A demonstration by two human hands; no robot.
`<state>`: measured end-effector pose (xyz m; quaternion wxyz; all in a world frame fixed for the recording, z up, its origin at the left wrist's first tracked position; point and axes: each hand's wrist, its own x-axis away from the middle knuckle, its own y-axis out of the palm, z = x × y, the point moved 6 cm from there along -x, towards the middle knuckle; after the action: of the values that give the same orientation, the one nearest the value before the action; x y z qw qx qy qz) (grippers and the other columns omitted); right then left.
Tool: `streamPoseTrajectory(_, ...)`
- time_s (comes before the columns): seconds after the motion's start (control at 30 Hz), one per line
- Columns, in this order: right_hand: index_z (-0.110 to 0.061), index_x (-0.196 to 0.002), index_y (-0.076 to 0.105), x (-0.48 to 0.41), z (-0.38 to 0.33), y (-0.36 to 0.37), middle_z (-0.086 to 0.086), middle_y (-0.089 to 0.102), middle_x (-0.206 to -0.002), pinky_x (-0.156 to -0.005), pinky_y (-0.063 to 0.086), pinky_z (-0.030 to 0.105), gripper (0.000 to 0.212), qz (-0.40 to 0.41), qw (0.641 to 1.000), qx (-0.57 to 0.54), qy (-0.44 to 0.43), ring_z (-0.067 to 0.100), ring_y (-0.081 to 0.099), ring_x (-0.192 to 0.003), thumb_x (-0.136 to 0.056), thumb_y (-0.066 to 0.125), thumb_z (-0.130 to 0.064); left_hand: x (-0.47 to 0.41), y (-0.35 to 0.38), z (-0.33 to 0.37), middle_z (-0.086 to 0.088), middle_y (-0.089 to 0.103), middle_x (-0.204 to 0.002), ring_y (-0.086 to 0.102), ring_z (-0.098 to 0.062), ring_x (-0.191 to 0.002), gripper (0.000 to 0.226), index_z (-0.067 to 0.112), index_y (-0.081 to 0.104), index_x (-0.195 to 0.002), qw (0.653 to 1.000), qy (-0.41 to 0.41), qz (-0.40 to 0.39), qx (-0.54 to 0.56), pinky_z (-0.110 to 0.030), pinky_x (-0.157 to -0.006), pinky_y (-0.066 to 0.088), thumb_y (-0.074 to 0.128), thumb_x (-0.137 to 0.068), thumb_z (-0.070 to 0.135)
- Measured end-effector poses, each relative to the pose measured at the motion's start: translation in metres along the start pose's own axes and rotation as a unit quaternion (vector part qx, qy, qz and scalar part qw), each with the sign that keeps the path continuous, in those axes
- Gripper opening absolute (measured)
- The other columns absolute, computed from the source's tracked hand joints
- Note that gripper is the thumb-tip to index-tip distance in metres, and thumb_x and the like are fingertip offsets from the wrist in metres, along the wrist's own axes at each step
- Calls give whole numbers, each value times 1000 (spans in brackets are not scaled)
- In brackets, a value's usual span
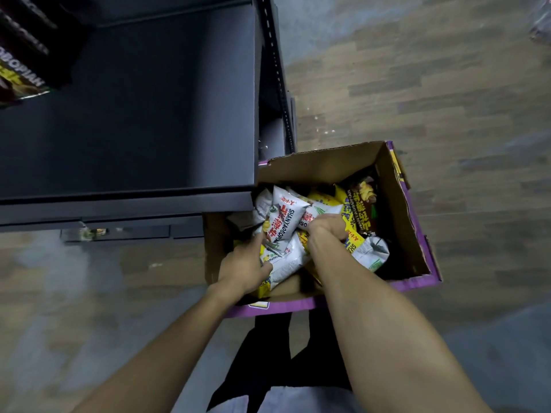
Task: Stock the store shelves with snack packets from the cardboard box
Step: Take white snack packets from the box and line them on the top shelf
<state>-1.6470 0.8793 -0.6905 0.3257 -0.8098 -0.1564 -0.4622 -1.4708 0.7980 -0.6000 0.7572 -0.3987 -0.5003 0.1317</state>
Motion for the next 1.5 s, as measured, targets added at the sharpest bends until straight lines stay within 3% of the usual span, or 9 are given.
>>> streamPoseTrajectory(0.13, -15, -99, 74, 11, -4, -13, 15, 66, -117, -75, 49, 32, 20, 93, 995, 9, -46, 35, 65, -95, -90, 60, -6, -9, -1, 5, -8, 61, -116, 58, -35, -106, 52, 25, 37, -134, 1000, 8, -5, -6, -36, -77, 45, 58, -88, 36)
streamPoseTrajectory(0.33, -13, -100, 69, 31, -38, -50, 14, 50, -117, -80, 45, 34, 20, 118, 953, 182, -213, 37, 59, -96, -95, 50, -8, -33, 6, 14, -6, 56, -123, 60, -32, -105, 57, 28, 34, -133, 995, 11, 9, 103, -43, -82, 53, 66, -86, 26)
streamPoseTrajectory(0.5, -12, -96, 66, 41, -42, -88, 12, 54, -115, -82, 49, 41, 10, 138, 921, 224, -287, 34, 60, -94, -95, 56, -12, -47, 10, 43, -12, 45, -134, 56, -36, -110, 79, 29, 25, -153, 993, 103, 49, 4, -42, -82, 54, 67, -87, 20)
streamPoseTrajectory(0.73, -15, -104, 53, 59, -37, -114, 6, 55, -108, -67, 35, 34, 9, 123, 854, 314, -396, 30, 59, -92, -96, 57, -12, -62, 33, 51, -14, 42, -136, 48, -35, -123, 82, 35, 26, -152, 996, 92, -4, -11, -44, -97, 45, 71, -84, 29)
streamPoseTrajectory(0.93, -18, -103, 47, 63, -47, -111, 5, 58, -101, -64, 46, 43, 15, 101, 817, 344, -451, 32, 60, -84, -95, 52, -7, -73, 50, 45, -11, 41, -134, 47, -32, -119, 73, 38, 29, -149, 985, 107, 29, -132, -42, -94, 44, 65, -87, 24)
streamPoseTrajectory(1.1, -20, -113, 60, 54, -49, -105, 8, 65, -103, -71, 57, 47, 23, 26, 821, 383, -423, 29, 66, -88, -94, 54, -9, -76, 50, 49, -12, 45, -128, 53, -35, -110, 61, 36, 33, -145, 983, 112, 25, -143, -47, -87, 48, 55, -91, 16)
streamPoseTrajectory(1.23, -17, -120, 58, 48, -38, -88, 11, 62, -114, -73, 50, 41, 34, -9, 796, 468, -385, 36, 63, -98, -93, 45, -2, -66, 40, 46, -10, 50, -124, 61, -35, -101, 55, 30, 38, -138, 990, 85, 28, -113, -39, -72, 51, 62, -89, 35)
streamPoseTrajectory(1.33, -16, -129, 48, 52, -21, -73, 11, 48, -129, -74, 47, 42, 37, 23, 760, 537, -365, 37, 60, -102, -92, 52, -11, -59, 46, 38, -13, 49, -131, 60, -35, -108, 72, 31, 28, -149, 994, 75, 4, -84, -40, -79, 51, 64, -87, 40)
streamPoseTrajectory(1.5, -19, -154, 17, 53, 14, -46, 20, 17, -156, -80, 49, 40, 67, 63, 773, 542, -323, 38, 54, -115, -98, 49, -36, -64, 51, 26, -15, 55, -122, 60, -34, -106, 81, 38, 25, -152, 997, 69, -1, -37, -38, -82, 50, 69, -84, 36)
